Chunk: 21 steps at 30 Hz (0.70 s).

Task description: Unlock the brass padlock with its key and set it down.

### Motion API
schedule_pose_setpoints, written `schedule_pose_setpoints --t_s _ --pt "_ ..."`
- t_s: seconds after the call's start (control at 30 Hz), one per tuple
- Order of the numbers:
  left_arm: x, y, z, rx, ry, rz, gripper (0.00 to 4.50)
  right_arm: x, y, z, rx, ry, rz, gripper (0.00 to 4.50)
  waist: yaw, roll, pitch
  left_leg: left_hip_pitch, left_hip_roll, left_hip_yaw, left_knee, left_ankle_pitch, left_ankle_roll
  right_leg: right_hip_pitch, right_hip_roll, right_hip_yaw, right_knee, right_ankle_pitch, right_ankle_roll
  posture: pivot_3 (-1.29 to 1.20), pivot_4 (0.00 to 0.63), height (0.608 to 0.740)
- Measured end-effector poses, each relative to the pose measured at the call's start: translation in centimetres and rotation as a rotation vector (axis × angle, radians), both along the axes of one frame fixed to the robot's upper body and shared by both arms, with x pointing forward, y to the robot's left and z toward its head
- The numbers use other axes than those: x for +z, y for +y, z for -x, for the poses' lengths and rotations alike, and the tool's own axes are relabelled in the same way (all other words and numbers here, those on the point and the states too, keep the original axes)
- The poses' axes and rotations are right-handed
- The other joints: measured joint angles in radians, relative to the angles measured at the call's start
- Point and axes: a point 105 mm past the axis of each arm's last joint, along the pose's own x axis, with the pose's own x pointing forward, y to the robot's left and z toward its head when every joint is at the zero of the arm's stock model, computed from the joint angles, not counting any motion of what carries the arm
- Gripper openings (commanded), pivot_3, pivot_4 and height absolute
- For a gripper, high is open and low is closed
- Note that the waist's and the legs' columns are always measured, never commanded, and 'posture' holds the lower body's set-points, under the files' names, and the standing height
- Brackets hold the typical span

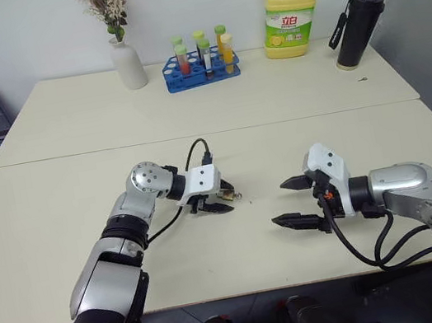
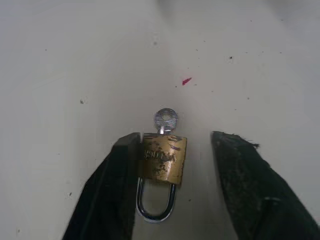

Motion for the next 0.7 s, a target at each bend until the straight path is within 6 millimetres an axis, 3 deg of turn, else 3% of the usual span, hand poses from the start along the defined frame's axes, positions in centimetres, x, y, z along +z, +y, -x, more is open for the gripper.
schedule_pose_setpoints --t_s 0.07,0.2,0.57,0.7 --pt "0.2 -0.1 0.0 -0.008 -0.01 -0.002 0.73 0.0 0.0 0.0 -0.002 -0.002 0.0 4.5 0.0 0.0 0.0 0.0 0.0 0.0 0.0 0.0 0.0 0.0 0.0 0.0 0.0 0.0 0.0 0.0 0.15 0.74" --pt "0.7 -0.2 -0.3 -0.013 -0.039 0.002 0.02 0.1 0.0 -0.1 -0.002 -0.005 0.001 4.5 -0.003 -0.001 -0.002 0.002 0.001 0.0 0.0 0.0 0.0 0.002 0.001 0.0 0.0 0.0 0.0 0.0 0.15 0.74" --pt "0.8 0.6 0.3 0.022 -0.003 0.034 0.01 0.4 0.1 -0.2 0.008 -0.033 -0.011 4.5 -0.011 0.0 -0.003 0.005 0.006 0.001 -0.001 0.0 0.0 0.002 0.007 0.002 0.001 0.0 0.0 0.0 0.15 0.74" --pt "-0.9 1.3 1.7 0.048 0.13 0.038 0.01 0.4 0.1 -0.2 0.011 -0.036 -0.012 4.5 -0.011 0.0 -0.003 0.004 0.006 0.0 -0.001 0.0 0.0 0.002 0.008 0.002 0.001 0.0 0.0 0.0 0.15 0.74"
